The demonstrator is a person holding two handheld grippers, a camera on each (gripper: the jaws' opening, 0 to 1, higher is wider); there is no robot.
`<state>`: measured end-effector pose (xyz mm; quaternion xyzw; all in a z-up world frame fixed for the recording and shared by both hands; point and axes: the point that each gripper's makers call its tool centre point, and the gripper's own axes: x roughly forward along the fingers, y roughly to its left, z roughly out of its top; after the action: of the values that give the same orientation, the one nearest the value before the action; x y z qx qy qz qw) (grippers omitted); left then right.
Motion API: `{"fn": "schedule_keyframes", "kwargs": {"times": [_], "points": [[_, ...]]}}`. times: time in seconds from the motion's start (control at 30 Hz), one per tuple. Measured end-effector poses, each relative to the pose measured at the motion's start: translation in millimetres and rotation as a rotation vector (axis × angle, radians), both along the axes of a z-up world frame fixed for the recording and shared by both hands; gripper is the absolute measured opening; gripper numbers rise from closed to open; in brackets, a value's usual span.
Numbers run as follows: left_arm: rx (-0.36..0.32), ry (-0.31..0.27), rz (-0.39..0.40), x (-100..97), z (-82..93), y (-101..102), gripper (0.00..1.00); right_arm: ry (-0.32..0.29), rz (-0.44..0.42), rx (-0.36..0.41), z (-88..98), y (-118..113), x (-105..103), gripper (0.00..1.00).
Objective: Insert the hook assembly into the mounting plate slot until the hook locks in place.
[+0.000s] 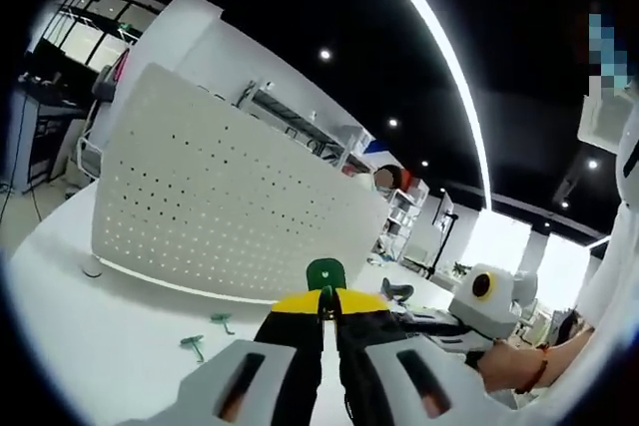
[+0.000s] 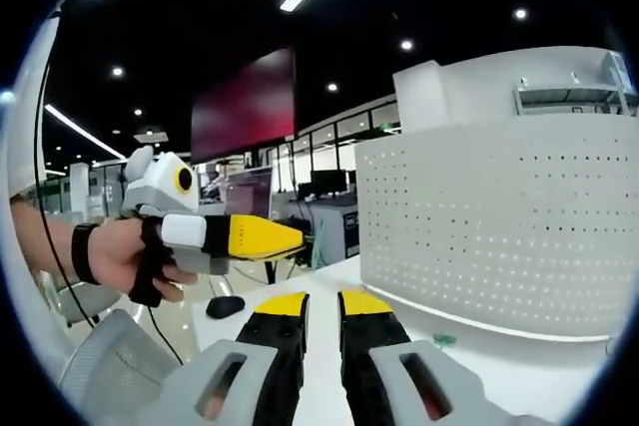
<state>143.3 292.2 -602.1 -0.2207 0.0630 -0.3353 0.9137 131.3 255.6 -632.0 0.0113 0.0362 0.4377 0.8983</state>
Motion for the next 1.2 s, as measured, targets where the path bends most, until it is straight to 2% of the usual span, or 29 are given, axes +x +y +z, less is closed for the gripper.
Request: {"fn": "schedule_keyframes", "kwargs": {"times": [0.33,0.6,1.0,1.1,1.2], "points": [[0.041,-0.092,0.085,20.8,17.5,10.5,0.03,0.009,-0.023,0.0,-2.3,-15.0,1.5,0.16],[0.071,-0.118,0.13,39.2,28.9,21.5,0.03,0.016,-0.044,0.008,-3.4,-19.8,3.6,0.16],[0.134,-0.146,0.185,60.1,35.8,30.3,0.03,0.018,-0.049,-0.008,-6.9,-23.1,2.9,0.18],[0.184,-0.16,0.214,69.6,38.5,32.5,0.03,0.02,-0.05,-0.008,-8.1,-24.4,2.7,0.18],[0.206,-0.173,0.231,76.0,42.0,33.4,0.03,0.033,-0.052,-0.008,-11.2,-26.0,2.9,0.18]]}}
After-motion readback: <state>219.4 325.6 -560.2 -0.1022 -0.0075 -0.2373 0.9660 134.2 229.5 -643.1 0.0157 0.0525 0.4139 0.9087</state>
